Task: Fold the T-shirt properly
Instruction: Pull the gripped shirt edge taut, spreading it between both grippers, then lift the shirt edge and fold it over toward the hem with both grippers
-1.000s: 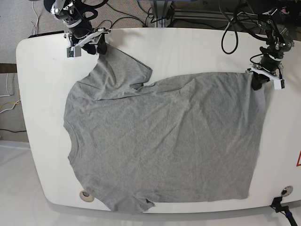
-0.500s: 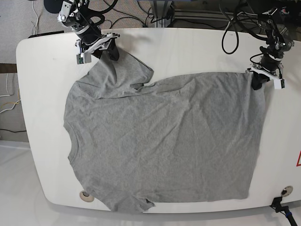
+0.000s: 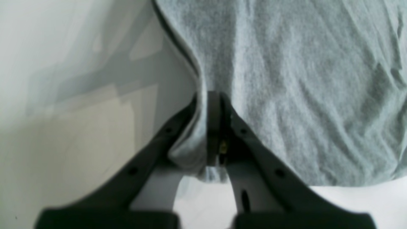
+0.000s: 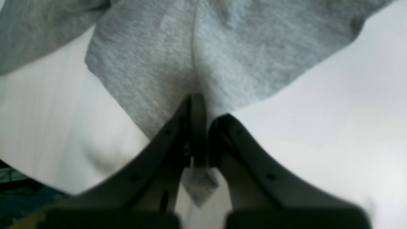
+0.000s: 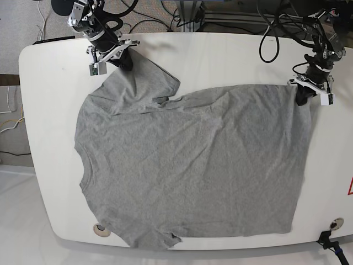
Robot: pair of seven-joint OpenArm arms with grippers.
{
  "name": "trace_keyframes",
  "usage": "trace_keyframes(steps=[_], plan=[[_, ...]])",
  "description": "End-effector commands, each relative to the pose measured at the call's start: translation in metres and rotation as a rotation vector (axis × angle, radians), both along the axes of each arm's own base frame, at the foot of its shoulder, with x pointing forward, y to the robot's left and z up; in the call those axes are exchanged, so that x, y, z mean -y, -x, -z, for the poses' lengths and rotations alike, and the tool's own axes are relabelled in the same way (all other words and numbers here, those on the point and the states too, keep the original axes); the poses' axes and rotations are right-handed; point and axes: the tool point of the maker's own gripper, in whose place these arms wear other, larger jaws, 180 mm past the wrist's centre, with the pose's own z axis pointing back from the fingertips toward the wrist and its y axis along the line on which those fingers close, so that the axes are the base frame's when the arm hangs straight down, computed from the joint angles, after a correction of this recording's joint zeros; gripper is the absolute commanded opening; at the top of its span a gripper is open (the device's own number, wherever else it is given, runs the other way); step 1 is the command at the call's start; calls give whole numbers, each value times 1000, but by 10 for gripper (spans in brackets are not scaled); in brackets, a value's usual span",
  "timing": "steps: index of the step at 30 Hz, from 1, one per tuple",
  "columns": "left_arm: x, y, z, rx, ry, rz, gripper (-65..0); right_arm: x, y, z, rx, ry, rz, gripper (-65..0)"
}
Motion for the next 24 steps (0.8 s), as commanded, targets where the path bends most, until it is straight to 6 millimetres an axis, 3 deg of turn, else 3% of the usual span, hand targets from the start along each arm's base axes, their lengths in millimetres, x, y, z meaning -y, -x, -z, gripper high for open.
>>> trace_keyframes(steps=[1, 12, 17, 21, 24], plan=[[-8, 14, 8, -73, -48, 16, -650, 3, -5, -18, 58, 15, -5, -650], [-10, 46, -20, -75, -168, 85, -650, 0, 21, -56, 100, 74, -45, -650], [-4, 33, -45, -9, -211, 114, -650, 11, 5, -70, 181, 88, -8, -650], [1, 3, -69, 82, -222, 116, -650, 16, -16, -81, 240, 117, -39, -650], [6, -11, -74, 100, -208, 109, -650, 17, -36, -93, 298, 123, -40, -650]])
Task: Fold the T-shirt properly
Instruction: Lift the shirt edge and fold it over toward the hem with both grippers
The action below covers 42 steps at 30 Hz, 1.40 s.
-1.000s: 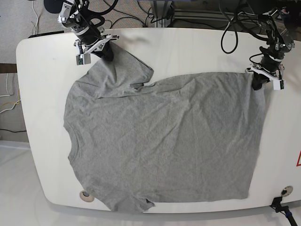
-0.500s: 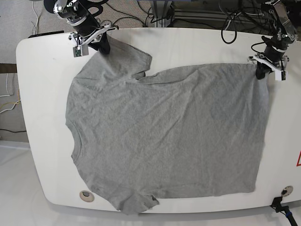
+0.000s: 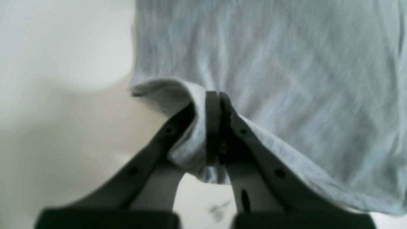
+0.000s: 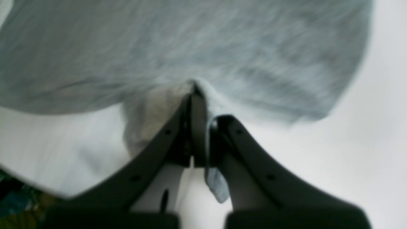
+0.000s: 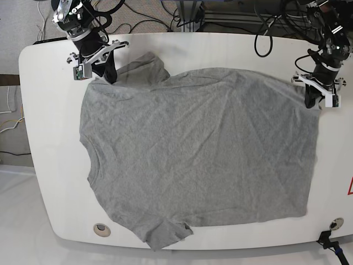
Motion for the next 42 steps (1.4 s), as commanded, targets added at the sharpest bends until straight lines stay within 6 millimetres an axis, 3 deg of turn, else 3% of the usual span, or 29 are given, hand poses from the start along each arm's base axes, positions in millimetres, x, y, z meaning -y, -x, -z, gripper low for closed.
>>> trace_keyframes(steps=[1, 6, 13, 22, 31, 40, 42], plan=[[-1, -8, -11, 21, -7, 12, -650, -1, -12, -17, 72, -11, -12, -650], [7, -27, -14, 45, 31, -3, -650, 1, -46, -34, 129, 18, -37, -650], [5, -37, 9, 10, 103, -35, -650, 3, -79, -54, 206, 17, -22, -650], [3, -68, -12, 80, 117, -37, -650, 11, -107, -42, 195, -22, -1, -650], [-7, -79, -22, 108, 122, -100, -650, 27, -141, -32, 178, -42, 12, -650], [-7, -98, -40, 160, 126, -99, -650, 28, -174, -24, 161, -105, 30, -650], [-9, -104, -46, 177, 127, -108, -650, 20, -182, -28, 169, -107, 6, -650]])
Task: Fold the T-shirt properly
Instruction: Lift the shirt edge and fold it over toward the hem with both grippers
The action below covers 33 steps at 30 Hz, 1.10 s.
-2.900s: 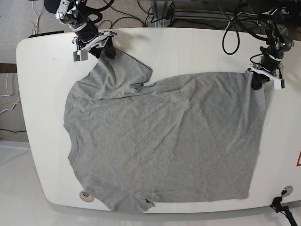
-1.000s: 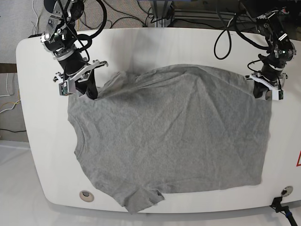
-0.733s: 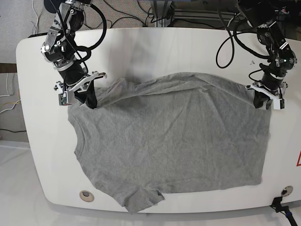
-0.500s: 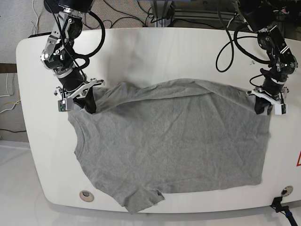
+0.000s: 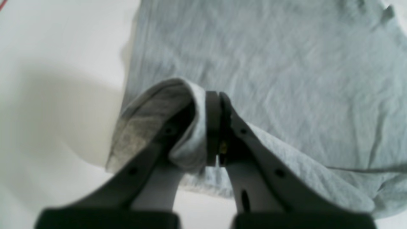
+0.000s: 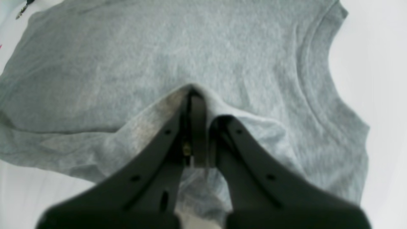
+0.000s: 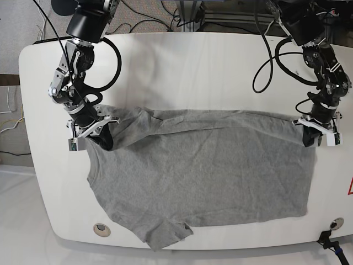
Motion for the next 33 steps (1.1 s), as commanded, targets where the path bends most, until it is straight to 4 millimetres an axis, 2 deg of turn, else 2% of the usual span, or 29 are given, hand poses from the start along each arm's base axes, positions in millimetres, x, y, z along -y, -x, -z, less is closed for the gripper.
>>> trace_keyframes(steps=[1, 9, 14, 18, 22, 29, 30, 33], plan=[[-9, -10, -20, 62, -8, -32, -650, -6, -16, -23, 72, 6, -31, -650], [-17, -30, -39, 108, 2, -62, -650, -9, -44, -30, 78, -9, -50, -650], [-21, -39, -40, 109, 18, -68, -650, -3, -57, -36, 86, -6, -45, -650], [-30, -39, -39, 97, 11, -72, -650, 0, -66, -34, 72, 28, -47, -650], [-30, -39, -39, 97, 9, -72, -650, 1, -67, -30, 58, 72, -47, -650], [-31, -40, -40, 98, 6, -71, -650, 2, -71, -37, 73, 75, -47, -650], [-31, -42, -42, 105, 6, -71, -615, 2, -72, -37, 73, 77, -47, -650], [-31, -45, -47, 117, 7, -73, -378, 3, -75, -41, 79, 77, -39, -646]])
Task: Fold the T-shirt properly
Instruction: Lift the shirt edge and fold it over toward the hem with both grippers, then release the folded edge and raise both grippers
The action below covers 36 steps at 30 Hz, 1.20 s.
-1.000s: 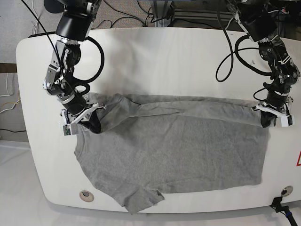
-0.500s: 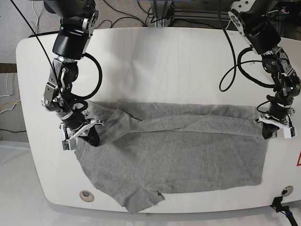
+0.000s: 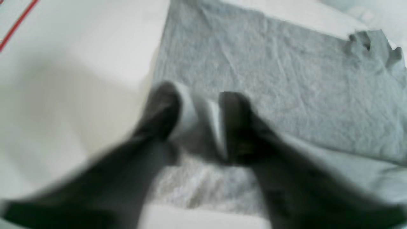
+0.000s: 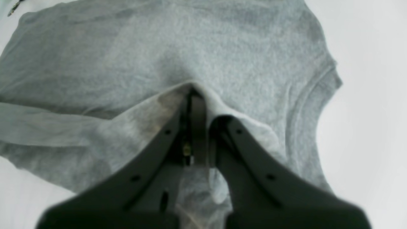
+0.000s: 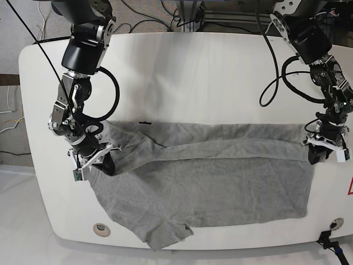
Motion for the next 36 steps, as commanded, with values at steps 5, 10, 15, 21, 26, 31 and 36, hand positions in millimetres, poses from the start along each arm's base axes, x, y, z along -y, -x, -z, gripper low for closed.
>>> trace_keyframes(steps=[5, 10, 15, 21, 26, 31, 36], plan=[[-21, -8, -31, 71, -55, -10, -309, 13, -14, -30, 86, 18, 12, -332], [-39, -3, -50, 88, -122, -20, -309, 33, -3, -33, 93, 83, 19, -127], [-44, 21, -56, 71, -219, -2, -309, 49, 32, -35, 102, 197, 7, -126], [-35, 48, -50, 33, -283, 32, -309, 55, 72, -8, 26, 280, -13, -126], [-35, 59, -37, -19, -327, 34, -309, 62, 84, 23, 3, 355, 4, -126], [-30, 60, -25, -23, -372, 17, -309, 71, 86, 56, -50, 310, 27, -126], [-26, 60, -21, -25, -370, 16, -309, 76, 79, 78, -74, 242, 62, -126]])
